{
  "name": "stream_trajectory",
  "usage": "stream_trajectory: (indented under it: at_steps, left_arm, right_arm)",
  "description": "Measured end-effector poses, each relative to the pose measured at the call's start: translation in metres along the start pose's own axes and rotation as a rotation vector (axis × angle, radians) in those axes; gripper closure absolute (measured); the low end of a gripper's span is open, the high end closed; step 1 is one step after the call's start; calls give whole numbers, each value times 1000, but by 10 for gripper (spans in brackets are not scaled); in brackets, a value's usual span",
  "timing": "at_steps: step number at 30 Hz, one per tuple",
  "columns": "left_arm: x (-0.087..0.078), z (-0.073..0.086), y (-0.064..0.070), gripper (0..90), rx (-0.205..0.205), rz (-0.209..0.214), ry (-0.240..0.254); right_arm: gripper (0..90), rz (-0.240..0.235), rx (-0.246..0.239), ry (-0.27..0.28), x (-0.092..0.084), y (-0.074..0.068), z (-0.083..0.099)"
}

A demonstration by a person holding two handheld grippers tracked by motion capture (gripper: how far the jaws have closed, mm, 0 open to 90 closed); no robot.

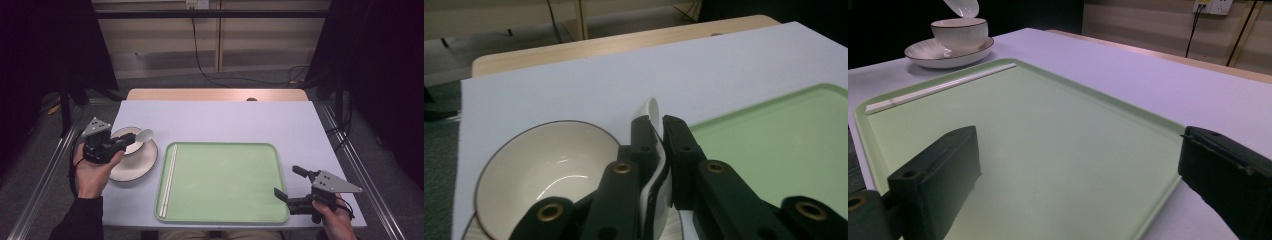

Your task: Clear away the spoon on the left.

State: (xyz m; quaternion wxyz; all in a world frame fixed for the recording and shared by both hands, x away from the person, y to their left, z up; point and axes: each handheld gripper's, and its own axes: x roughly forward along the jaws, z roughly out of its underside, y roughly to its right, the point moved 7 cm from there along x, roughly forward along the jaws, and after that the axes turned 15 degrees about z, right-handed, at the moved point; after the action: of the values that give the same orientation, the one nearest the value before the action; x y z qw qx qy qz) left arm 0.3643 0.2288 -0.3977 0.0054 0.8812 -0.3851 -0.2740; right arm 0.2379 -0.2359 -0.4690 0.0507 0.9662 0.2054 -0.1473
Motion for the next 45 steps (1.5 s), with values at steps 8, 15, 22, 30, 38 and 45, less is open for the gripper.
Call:
stream_trajectory:
  at_steps: [8,15,22,30,38,45]
  left_arm:
    - [14,2,13,843,20,33,-31]
    - [35,8,25,843,30,54,-66]
    - [52,12,32,843,22,67,-85]
    - [77,12,51,843,39,107,-120]
    - [100,14,59,843,29,118,-142]
    - [112,26,59,843,28,119,-180]
  right_arm:
    - [31,0,6,1,0,0,0]
    - [31,-2,2,-1,0,-1,0]
    - [31,3,-6,-3,0,0,0]
    - [31,7,-7,-1,0,0,0]
    - [31,9,-4,-5,0,0,1]
    - [31,8,-4,-3,0,1,1]
